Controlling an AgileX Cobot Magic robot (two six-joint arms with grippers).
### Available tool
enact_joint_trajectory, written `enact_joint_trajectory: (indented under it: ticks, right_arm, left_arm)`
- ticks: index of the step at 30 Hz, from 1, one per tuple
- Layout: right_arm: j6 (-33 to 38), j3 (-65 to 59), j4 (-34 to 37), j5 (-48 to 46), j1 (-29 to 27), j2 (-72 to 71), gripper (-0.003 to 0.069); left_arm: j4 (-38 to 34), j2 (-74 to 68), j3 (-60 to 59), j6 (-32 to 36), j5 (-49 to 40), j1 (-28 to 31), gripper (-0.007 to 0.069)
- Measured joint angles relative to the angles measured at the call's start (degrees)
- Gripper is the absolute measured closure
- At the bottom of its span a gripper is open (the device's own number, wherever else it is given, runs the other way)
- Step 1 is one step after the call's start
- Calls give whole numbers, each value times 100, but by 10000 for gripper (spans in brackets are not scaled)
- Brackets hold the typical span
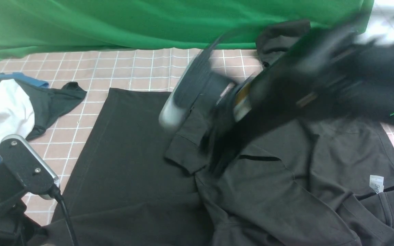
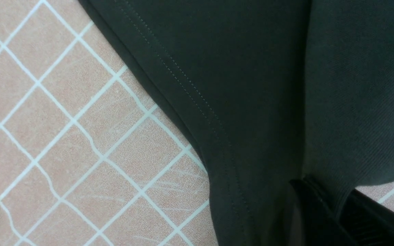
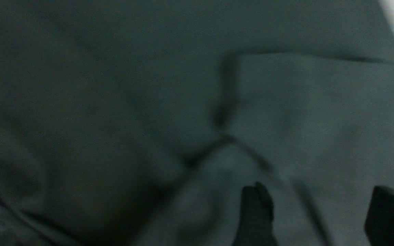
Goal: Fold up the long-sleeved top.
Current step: Spread the long sleeves with your arms and place them on the tabletop, then use your right arm to clamp the cuff closest to him
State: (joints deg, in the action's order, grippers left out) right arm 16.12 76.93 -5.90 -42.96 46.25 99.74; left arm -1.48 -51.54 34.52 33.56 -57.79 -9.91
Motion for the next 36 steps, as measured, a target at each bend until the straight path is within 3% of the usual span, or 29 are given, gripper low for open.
enact_joint_trajectory:
  ticks: [3, 12, 17, 23, 31, 36]
  right_arm:
    - [311, -14, -37, 464, 217, 663, 124]
    - [369, 256, -282, 953, 120, 1506, 153]
    - [446, 337, -323, 1169, -174, 1831, 249]
    - [484, 388, -330, 1222, -334, 1858, 552]
    - [487, 394, -330, 1385, -393, 1216, 582]
    - [487, 406, -330, 2229, -713, 1031, 582]
  left_arm:
    - [-31, 0, 0, 0, 0, 0, 589]
    - [-72, 0, 0, -11, 0, 0, 589]
    - [-92, 0, 0, -18, 0, 0, 589]
    - [-97, 0, 0, -18, -10, 0, 589]
    - [-97, 0, 0, -18, 6, 0, 589]
    - [-97, 0, 0, -18, 25, 0, 589]
